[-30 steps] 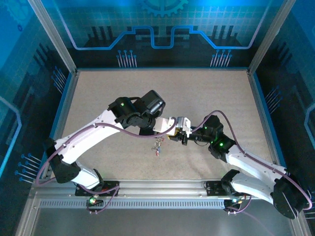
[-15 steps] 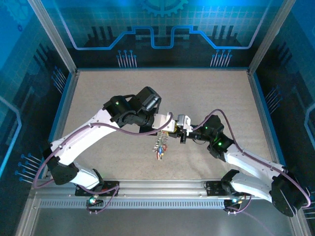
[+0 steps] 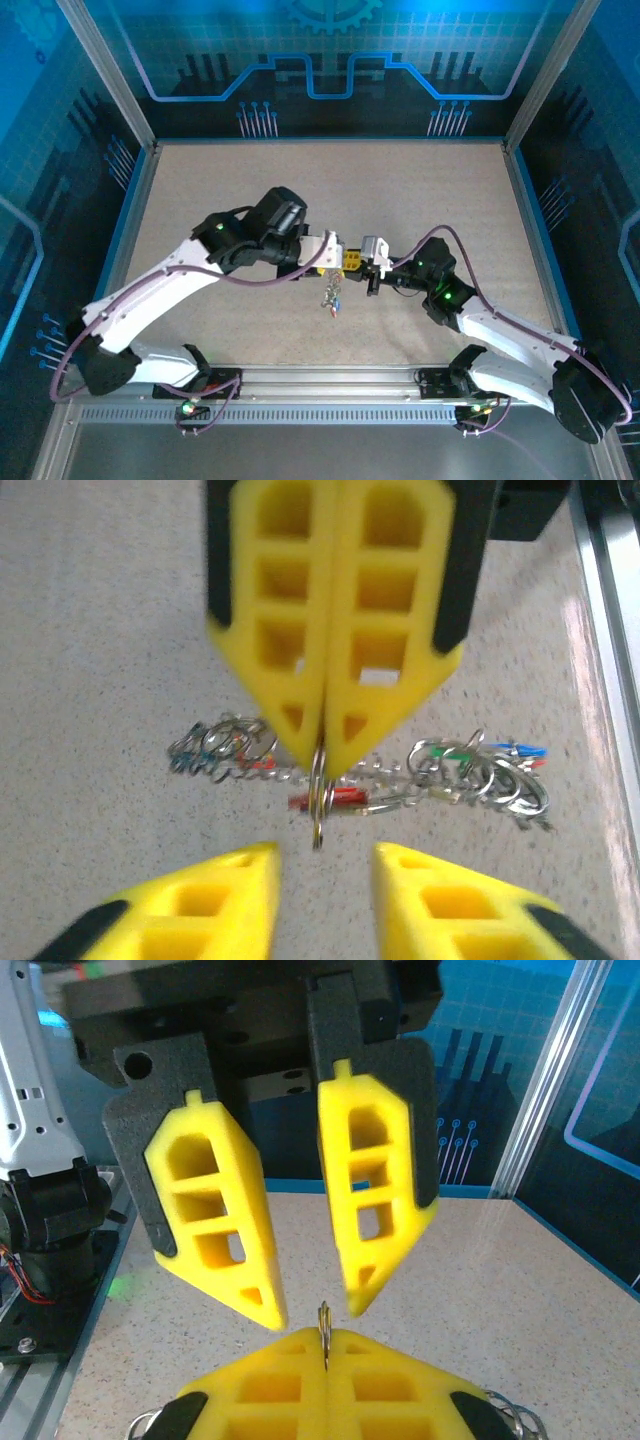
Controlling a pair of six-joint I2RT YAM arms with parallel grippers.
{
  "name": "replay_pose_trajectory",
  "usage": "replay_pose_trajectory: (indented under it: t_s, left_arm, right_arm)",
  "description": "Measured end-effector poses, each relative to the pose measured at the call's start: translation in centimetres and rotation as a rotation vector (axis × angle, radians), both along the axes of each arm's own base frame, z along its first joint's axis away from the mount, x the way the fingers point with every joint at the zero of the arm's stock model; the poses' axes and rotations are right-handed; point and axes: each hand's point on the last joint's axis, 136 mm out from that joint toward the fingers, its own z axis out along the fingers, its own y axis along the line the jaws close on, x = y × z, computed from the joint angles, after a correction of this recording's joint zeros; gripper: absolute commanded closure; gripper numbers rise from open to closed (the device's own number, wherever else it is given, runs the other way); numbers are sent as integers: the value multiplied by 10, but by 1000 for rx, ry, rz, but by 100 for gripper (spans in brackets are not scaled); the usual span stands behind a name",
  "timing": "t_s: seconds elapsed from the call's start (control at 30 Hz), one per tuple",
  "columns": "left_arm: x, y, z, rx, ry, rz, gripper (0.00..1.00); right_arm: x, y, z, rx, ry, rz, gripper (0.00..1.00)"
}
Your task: Put the keys on the keyring
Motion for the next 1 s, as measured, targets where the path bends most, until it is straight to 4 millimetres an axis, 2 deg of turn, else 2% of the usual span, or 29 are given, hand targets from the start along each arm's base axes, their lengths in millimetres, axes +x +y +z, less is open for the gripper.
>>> replay_pose_trajectory:
  t_s: [0.1,0.23,0.4,0.57,0.63,0.8,1.0]
  left_arm:
    - [1,6,4,-105,-20,41,59]
    - [3,3,12,-240,-56,61,61]
    - [8,-1,26,-368,-95,76,72]
    - [7,-5,35,-413,-118,52,79]
    - [6,-6,35,-415,-115,46,78]
    - [3,-7,35,-416,-110,26,63]
    - [-2,-3,23,-375,-83,13,63]
  right_arm:
    - [-1,-1,4,11,-6,0,100]
    - [-2,-1,8,22,-15,0,100]
    - [-4,-1,11,30,-23,12,100]
    - [-4,0,13,39,-17,16,100]
    - [-4,0,16,44,-15,18,100]
    - [-4,0,20,53,-22,20,100]
    - [-4,1,21,54,-23,21,100]
